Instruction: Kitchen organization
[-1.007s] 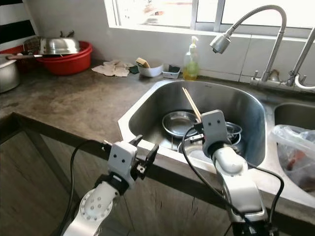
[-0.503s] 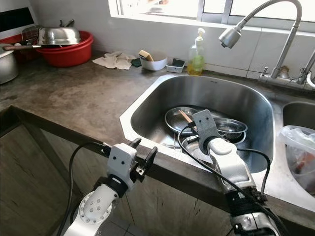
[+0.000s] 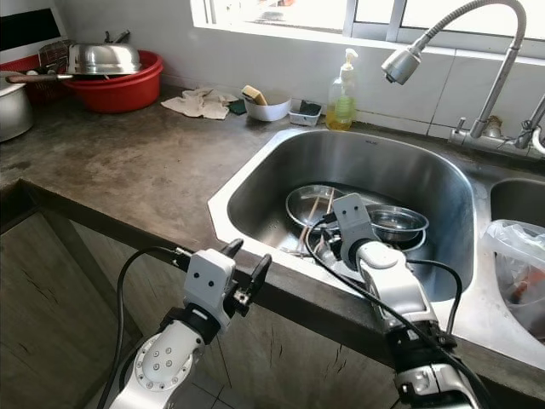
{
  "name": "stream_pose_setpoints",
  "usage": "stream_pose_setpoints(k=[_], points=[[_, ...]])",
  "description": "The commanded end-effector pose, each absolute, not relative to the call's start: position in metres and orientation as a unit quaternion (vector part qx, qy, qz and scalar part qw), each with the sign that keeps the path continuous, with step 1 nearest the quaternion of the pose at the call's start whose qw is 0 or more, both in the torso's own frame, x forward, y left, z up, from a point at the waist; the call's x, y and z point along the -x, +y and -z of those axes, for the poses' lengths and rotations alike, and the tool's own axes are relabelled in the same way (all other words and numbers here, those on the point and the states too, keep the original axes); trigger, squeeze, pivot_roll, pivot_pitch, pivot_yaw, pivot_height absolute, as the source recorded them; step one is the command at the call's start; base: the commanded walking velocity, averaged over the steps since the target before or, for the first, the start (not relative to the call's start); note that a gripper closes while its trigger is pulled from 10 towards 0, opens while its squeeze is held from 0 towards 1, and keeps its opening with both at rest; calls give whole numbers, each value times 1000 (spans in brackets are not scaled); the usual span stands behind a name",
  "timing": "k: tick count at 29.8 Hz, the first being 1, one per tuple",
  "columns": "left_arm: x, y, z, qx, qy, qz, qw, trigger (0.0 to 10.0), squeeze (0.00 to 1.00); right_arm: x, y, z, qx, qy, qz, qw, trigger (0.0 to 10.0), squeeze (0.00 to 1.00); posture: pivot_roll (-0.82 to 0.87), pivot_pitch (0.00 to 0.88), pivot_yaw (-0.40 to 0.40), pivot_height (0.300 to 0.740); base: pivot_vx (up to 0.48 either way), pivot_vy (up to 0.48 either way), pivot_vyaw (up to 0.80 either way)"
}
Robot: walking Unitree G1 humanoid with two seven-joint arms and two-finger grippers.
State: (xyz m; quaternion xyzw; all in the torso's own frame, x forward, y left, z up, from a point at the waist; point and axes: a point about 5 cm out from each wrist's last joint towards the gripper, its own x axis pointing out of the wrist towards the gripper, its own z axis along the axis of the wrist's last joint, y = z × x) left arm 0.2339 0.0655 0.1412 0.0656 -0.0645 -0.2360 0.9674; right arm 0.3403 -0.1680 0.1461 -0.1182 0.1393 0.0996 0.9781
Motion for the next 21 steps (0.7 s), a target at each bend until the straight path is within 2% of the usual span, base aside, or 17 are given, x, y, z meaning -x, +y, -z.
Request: stream_pose_setpoints(k=[1, 3, 4, 10, 13, 21], points=[[-235, 66, -146, -66, -71, 233, 968, 10000, 0, -339, -170, -159, 102, 101, -84, 986, 10000, 1000, 32, 14, -47, 740, 0, 0, 0], [-236, 65, -145, -70, -71, 233, 967, 10000, 0, -332, -172, -168, 76, 67, -65, 993, 10000, 1000, 30, 17, -48, 740, 0, 0, 0], [-236, 65, -146, -69, -71, 232, 968, 10000, 0, -328, -172, -171, 74, 53, -63, 994, 10000, 27, 30, 14, -49, 740, 0, 0, 0], [-236, 65, -145, -67, -71, 231, 968, 10000, 0, -307, -171, -185, 53, -15, -48, 997, 10000, 0, 23, 17, -40, 740, 0, 0, 0], [-237, 66, -146, -66, -72, 231, 968, 10000, 0, -285, -168, -199, 22, -83, -40, 995, 10000, 0, 16, 10, -34, 740, 0, 0, 0], [-238, 66, -148, -64, -76, 230, 968, 10000, 0, -257, -160, -197, -15, -115, -22, 993, 10000, 0, 15, 8, -27, 740, 0, 0, 0]])
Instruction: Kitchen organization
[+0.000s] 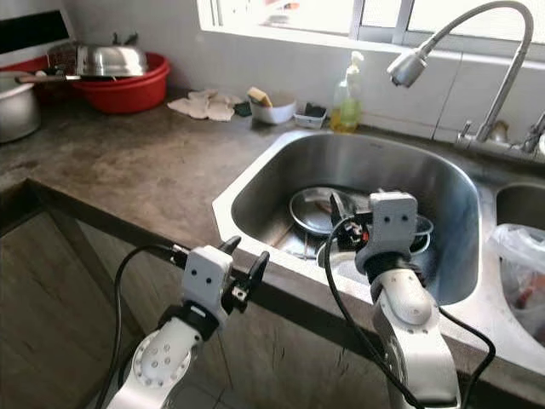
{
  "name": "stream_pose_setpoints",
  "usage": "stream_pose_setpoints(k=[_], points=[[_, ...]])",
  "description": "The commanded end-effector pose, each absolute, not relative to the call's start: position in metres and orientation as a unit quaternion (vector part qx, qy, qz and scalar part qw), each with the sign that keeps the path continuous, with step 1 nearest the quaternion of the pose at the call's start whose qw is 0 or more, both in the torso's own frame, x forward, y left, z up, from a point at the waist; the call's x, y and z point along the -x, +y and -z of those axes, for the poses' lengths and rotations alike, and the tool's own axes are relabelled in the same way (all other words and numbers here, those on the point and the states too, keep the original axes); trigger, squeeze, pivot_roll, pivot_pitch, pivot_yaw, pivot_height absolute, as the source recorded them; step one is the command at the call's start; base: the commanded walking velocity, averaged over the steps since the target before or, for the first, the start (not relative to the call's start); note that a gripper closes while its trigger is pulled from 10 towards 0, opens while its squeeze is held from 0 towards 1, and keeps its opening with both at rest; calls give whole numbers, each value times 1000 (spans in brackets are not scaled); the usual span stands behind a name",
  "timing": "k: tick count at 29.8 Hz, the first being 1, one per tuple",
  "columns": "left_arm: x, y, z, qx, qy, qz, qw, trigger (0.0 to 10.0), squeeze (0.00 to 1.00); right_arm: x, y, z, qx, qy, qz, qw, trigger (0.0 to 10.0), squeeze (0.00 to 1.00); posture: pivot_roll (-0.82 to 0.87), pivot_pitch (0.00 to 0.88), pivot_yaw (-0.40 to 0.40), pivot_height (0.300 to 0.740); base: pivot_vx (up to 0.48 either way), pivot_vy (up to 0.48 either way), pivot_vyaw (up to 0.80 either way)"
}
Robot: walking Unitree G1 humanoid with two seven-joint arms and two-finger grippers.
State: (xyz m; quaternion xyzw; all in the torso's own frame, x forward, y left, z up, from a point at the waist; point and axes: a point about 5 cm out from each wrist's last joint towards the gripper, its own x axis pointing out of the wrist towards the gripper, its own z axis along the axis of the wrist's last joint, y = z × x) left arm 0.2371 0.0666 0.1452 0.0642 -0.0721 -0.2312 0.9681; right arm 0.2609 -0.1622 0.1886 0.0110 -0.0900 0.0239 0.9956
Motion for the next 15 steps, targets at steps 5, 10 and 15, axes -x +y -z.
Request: stream_pose_setpoints(k=[5, 10, 15], points=[[-238, 67, -149, -65, -77, 228, 968, 10000, 0, -249, -154, -194, -20, -113, -23, 993, 10000, 0, 15, 8, -27, 740, 0, 0, 0], [-239, 68, -150, -65, -79, 227, 969, 10000, 0, -245, -153, -191, -18, -114, -19, 993, 10000, 0, 14, 9, -28, 740, 0, 0, 0], [-237, 68, -149, -64, -78, 227, 969, 10000, 0, -243, -154, -189, -14, -113, -14, 993, 10000, 0, 15, 8, -27, 740, 0, 0, 0]])
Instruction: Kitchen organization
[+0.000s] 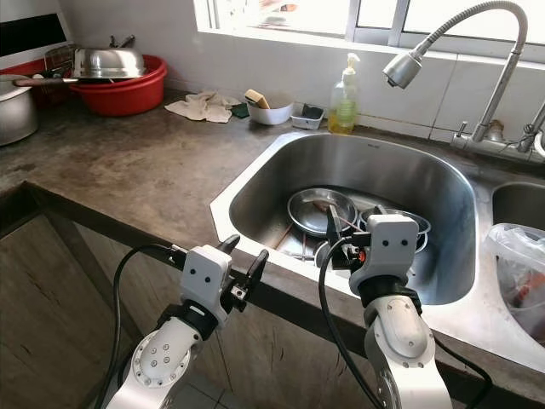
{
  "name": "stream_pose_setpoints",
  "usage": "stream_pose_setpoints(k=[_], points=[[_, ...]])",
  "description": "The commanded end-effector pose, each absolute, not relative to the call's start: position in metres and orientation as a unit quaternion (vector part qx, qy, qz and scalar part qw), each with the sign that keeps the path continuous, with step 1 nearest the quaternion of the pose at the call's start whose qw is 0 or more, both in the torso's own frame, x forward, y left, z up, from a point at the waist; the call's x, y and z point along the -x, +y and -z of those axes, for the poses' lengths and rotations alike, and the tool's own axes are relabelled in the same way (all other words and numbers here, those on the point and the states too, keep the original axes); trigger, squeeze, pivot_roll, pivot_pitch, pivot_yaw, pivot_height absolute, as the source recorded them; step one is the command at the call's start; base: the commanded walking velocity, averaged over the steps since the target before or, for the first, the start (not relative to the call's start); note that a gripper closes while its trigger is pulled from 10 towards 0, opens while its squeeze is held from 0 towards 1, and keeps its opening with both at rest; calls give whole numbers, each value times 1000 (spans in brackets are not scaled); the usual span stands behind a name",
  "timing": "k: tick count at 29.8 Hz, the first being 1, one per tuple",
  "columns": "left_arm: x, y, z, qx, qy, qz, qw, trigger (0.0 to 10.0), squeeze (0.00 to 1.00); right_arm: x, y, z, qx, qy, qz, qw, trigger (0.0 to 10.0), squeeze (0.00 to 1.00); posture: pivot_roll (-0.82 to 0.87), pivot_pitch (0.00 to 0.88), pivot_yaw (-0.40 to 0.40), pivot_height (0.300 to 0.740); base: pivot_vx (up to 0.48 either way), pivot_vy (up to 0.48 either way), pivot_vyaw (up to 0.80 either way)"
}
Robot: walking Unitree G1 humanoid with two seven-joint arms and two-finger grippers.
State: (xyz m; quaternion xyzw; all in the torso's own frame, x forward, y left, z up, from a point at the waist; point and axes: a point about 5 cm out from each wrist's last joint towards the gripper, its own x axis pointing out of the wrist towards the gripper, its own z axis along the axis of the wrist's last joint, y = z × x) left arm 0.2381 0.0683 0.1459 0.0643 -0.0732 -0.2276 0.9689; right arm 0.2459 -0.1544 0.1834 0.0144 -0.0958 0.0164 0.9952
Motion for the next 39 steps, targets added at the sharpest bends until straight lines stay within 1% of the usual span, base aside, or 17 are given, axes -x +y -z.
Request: stream_pose_setpoints(k=[1, 5, 20, 39], points=[[-237, 69, -149, -64, -79, 224, 969, 10000, 0, -243, -155, -189, -12, -112, -13, 994, 10000, 0, 15, 8, -27, 740, 0, 0, 0], [-236, 69, -149, -61, -78, 222, 970, 10000, 0, -242, -154, -187, -9, -110, -12, 994, 10000, 0, 8, 7, -34, 740, 0, 0, 0], [-236, 67, -148, -62, -78, 230, 968, 10000, 0, -244, -149, -185, -10, -107, -12, 994, 10000, 0, 7, 0, -23, 740, 0, 0, 0], [-236, 67, -147, -64, -78, 237, 966, 10000, 0, -245, -147, -182, -11, -102, -16, 995, 10000, 0, 6, 0, -16, 740, -252, 0, 0]])
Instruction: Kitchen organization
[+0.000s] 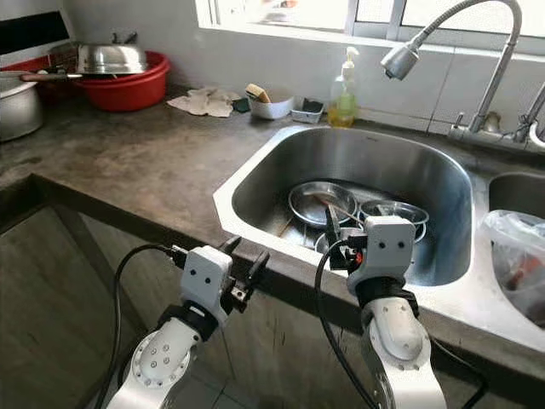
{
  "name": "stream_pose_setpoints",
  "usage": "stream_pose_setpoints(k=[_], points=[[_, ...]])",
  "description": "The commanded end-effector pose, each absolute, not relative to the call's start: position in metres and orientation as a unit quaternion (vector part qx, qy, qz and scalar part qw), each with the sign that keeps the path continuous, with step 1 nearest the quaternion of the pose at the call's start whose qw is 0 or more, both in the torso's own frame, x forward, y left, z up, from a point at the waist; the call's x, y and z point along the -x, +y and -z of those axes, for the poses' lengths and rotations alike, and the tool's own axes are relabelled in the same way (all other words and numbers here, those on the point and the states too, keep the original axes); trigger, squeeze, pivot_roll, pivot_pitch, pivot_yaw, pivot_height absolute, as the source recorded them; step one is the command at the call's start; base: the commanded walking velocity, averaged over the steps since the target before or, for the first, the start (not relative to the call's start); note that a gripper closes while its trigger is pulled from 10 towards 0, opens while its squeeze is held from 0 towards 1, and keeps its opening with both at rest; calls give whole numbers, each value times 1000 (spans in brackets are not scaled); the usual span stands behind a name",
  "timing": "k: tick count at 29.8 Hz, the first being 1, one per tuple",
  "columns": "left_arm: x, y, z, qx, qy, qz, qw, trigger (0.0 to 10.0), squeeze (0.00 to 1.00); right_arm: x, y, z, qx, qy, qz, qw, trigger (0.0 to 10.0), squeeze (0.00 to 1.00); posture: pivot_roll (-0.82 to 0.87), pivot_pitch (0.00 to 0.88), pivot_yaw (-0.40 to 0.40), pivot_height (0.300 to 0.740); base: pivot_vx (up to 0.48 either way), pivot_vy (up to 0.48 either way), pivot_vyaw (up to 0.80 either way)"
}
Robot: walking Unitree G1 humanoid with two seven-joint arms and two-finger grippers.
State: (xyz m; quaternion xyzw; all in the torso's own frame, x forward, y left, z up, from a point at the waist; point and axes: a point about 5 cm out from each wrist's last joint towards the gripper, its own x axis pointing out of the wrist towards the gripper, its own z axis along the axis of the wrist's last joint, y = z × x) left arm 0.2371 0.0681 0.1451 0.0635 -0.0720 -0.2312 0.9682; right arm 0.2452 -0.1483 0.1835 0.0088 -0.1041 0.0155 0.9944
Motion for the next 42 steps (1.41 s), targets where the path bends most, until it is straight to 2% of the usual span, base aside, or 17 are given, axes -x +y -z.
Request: stream_pose_setpoints(k=[1, 27, 42], points=[[-236, 67, -147, -64, -78, 237, 966, 10000, 0, -245, -147, -182, -11, -102, -16, 995, 10000, 0, 6, 0, -16, 740, -255, 0, 0], [-235, 68, -147, -63, -74, 232, 968, 10000, 0, -246, -144, -175, -12, -80, -21, 996, 10000, 0, 24, 3, -17, 740, -249, 0, 0], [-236, 68, -147, -64, -71, 228, 969, 10000, 0, -245, -143, -173, -9, -75, -24, 997, 10000, 0, 23, 9, -16, 740, -90, 0, 0]])
